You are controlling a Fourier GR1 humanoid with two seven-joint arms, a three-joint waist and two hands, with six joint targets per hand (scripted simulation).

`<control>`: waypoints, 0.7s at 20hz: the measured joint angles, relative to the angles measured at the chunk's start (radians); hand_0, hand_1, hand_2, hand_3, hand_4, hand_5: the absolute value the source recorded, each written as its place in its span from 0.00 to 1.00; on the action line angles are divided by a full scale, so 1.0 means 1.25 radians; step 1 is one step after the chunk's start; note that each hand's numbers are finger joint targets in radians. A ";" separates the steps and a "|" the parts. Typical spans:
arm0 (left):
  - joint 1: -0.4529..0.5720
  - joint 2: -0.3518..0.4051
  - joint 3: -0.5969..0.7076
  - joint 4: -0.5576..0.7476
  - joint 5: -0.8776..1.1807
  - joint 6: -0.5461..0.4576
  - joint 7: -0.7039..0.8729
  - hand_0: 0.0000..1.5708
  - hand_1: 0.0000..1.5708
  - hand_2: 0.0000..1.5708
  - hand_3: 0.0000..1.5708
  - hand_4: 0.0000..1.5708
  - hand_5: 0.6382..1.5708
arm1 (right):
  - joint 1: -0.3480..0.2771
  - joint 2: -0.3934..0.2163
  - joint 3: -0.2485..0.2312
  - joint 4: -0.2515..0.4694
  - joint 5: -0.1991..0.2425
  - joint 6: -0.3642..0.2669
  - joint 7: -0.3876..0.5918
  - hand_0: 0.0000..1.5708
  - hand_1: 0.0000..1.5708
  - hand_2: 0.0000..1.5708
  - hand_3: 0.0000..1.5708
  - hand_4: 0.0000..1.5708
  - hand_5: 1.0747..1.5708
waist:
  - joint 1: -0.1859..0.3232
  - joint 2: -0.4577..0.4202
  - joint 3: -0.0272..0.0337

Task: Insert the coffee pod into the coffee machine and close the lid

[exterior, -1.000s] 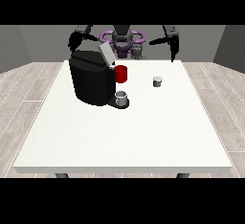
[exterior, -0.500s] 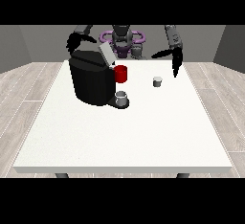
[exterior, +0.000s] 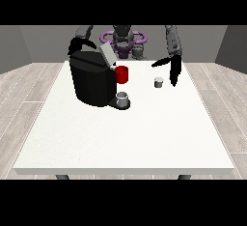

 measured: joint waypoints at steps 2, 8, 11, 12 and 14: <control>-0.011 0.000 -0.013 0.016 -0.022 0.004 -0.005 0.07 0.07 0.32 0.00 0.00 1.00 | -0.011 -0.007 -0.009 0.021 0.000 0.000 0.006 0.00 0.00 0.00 0.00 0.25 1.00 | 0.005 -0.001 0.0000; -0.050 0.004 -0.017 0.091 -0.071 0.031 -0.012 0.48 0.48 0.52 0.33 0.00 1.00 | -0.042 -0.012 -0.017 0.067 0.013 -0.012 0.018 0.00 0.00 0.00 0.00 0.27 1.00 | 0.011 0.006 0.0000; -0.064 0.013 -0.033 0.115 -0.106 0.042 -0.010 0.40 0.40 0.48 0.31 0.00 1.00 | -0.052 -0.008 -0.010 0.082 0.022 -0.028 0.019 0.00 0.00 0.00 0.00 0.26 1.00 | 0.011 0.009 0.0000; -0.058 0.016 -0.036 0.126 -0.117 0.047 -0.023 0.37 0.37 0.46 0.30 0.00 1.00 | -0.048 -0.013 -0.012 0.080 0.017 -0.020 0.015 0.00 0.00 0.00 0.00 0.26 1.00 | 0.007 0.010 0.0000; -0.063 0.020 -0.047 0.145 -0.139 0.051 -0.026 0.36 0.36 0.44 0.26 0.00 1.00 | -0.047 -0.013 -0.008 0.082 0.023 -0.022 0.025 0.00 0.00 0.00 0.00 0.25 1.00 | 0.003 0.006 0.0000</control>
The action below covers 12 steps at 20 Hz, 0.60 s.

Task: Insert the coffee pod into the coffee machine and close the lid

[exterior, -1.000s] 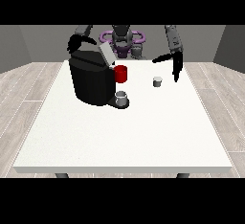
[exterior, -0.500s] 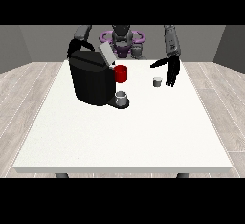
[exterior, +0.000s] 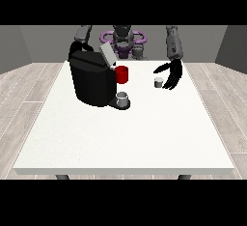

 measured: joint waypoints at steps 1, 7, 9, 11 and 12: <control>-0.001 0.004 -0.007 0.004 -0.012 0.001 -0.009 0.34 0.34 0.44 0.28 0.00 1.00 | -0.004 0.000 -0.004 0.009 0.003 -0.004 -0.009 0.00 0.00 0.00 0.00 0.27 1.00 | 0.004 0.004 -0.0001; -0.023 0.000 -0.022 0.048 -0.075 0.068 -0.047 0.46 0.46 0.54 0.39 0.10 1.00 | -0.006 0.011 0.006 0.021 0.003 -0.014 -0.027 0.00 0.00 0.00 0.00 0.29 1.00 | -0.008 0.016 0.0001; -0.028 0.005 -0.012 0.072 -0.083 0.091 -0.074 0.44 0.44 0.54 0.41 0.18 1.00 | 0.006 0.010 0.014 0.005 0.003 -0.007 -0.015 0.00 0.00 0.00 0.00 0.30 1.00 | -0.018 0.015 0.0003; -0.040 -0.004 -0.010 0.083 -0.098 0.129 -0.073 0.53 0.53 0.62 0.47 0.25 1.00 | 0.003 0.012 0.015 0.012 0.004 -0.007 -0.016 0.00 0.00 0.00 0.00 0.33 1.00 | -0.020 0.020 0.0013; -0.044 -0.010 -0.010 0.090 -0.105 0.142 -0.071 0.52 0.52 0.62 0.47 0.25 1.00 | 0.007 0.014 0.018 0.012 0.009 -0.010 -0.018 0.00 0.00 0.00 0.00 0.34 1.00 | -0.022 0.016 0.0017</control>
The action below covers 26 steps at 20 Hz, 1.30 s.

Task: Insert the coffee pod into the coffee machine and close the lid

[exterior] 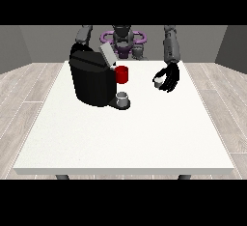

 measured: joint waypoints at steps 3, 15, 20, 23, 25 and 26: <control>-0.013 -0.002 -0.001 0.014 -0.018 0.023 -0.015 0.62 0.62 0.69 0.55 0.21 1.00 | -0.013 -0.001 -0.010 0.017 -0.004 0.000 -0.007 0.00 0.00 0.00 0.00 0.33 1.00 | 0.006 0.005 -0.0001; -0.048 0.024 -0.018 0.064 -0.082 0.017 -0.057 0.93 0.93 0.93 0.90 0.39 1.00 | -0.023 -0.010 -0.038 0.030 -0.036 0.013 -0.001 0.00 0.00 0.00 0.00 0.27 1.00 | 0.007 -0.009 -0.0015; -0.098 0.009 -0.028 0.032 -0.077 -0.043 -0.062 0.85 0.85 0.89 0.87 0.38 1.00 | -0.037 -0.010 -0.050 0.071 -0.037 0.005 0.006 0.00 0.00 0.00 0.00 0.28 1.00 | 0.021 -0.039 -0.0015; -0.127 0.019 -0.023 0.017 -0.075 -0.070 -0.066 0.79 0.79 0.84 0.84 0.34 1.00 | -0.039 -0.010 -0.058 0.087 -0.044 0.007 -0.003 0.00 0.00 0.00 0.00 0.28 1.00 | 0.018 -0.044 -0.0015; -0.142 0.015 -0.029 0.002 -0.074 -0.099 -0.053 0.80 0.80 0.85 0.82 0.35 1.00 | -0.033 -0.006 -0.060 0.108 -0.044 0.003 -0.008 0.00 0.00 0.00 0.00 0.32 1.00 | 0.025 -0.063 -0.0014; -0.153 0.011 -0.032 -0.005 -0.075 -0.112 -0.047 0.79 0.79 0.84 0.82 0.36 1.00 | -0.038 -0.007 -0.062 0.114 -0.047 0.005 -0.002 0.00 0.00 0.00 0.00 0.31 1.00 | 0.026 -0.069 -0.0014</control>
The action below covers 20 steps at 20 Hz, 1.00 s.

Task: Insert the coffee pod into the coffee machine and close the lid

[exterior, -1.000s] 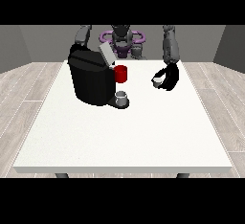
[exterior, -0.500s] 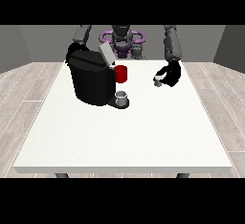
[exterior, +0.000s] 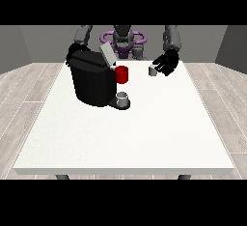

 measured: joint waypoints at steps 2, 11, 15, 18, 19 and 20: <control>-0.022 0.002 0.002 -0.009 0.000 -0.017 0.012 0.79 0.79 0.84 0.82 0.36 1.00 | -0.004 -0.011 -0.002 0.005 -0.002 0.011 0.004 0.00 0.00 0.00 0.00 0.31 1.00 | -0.006 -0.005 0.0001; -0.109 0.026 0.033 -0.030 0.008 -0.079 0.048 0.80 0.80 0.84 0.81 0.34 1.00 | -0.013 -0.005 0.011 0.026 -0.004 0.031 -0.044 0.00 0.00 0.00 0.00 0.31 1.00 | -0.030 0.014 0.0000; -0.167 0.045 0.047 -0.032 0.005 -0.091 0.078 0.79 0.79 0.82 0.79 0.33 1.00 | -0.031 -0.004 0.017 0.015 -0.011 0.042 -0.032 0.00 0.00 0.00 0.00 0.32 1.00 | -0.059 0.023 -0.0001; -0.211 0.047 0.067 -0.028 0.011 -0.086 0.109 0.77 0.77 0.79 0.76 0.31 1.00 | -0.045 0.004 0.028 0.005 -0.006 0.039 -0.033 0.00 0.00 0.00 0.00 0.32 1.00 | -0.080 0.037 -0.0001; -0.220 0.050 0.071 -0.022 0.009 -0.083 0.115 0.79 0.79 0.80 0.76 0.30 1.00 | -0.048 0.008 0.040 -0.007 -0.004 0.033 -0.021 0.00 0.00 0.00 0.00 0.33 1.00 | -0.090 0.039 -0.0001; -0.231 0.057 0.076 -0.021 0.012 -0.092 0.117 0.80 0.80 0.82 0.78 0.30 1.00 | -0.047 0.011 0.043 -0.009 -0.003 0.030 -0.026 0.00 0.00 0.00 0.00 0.33 1.00 | -0.091 0.043 -0.0002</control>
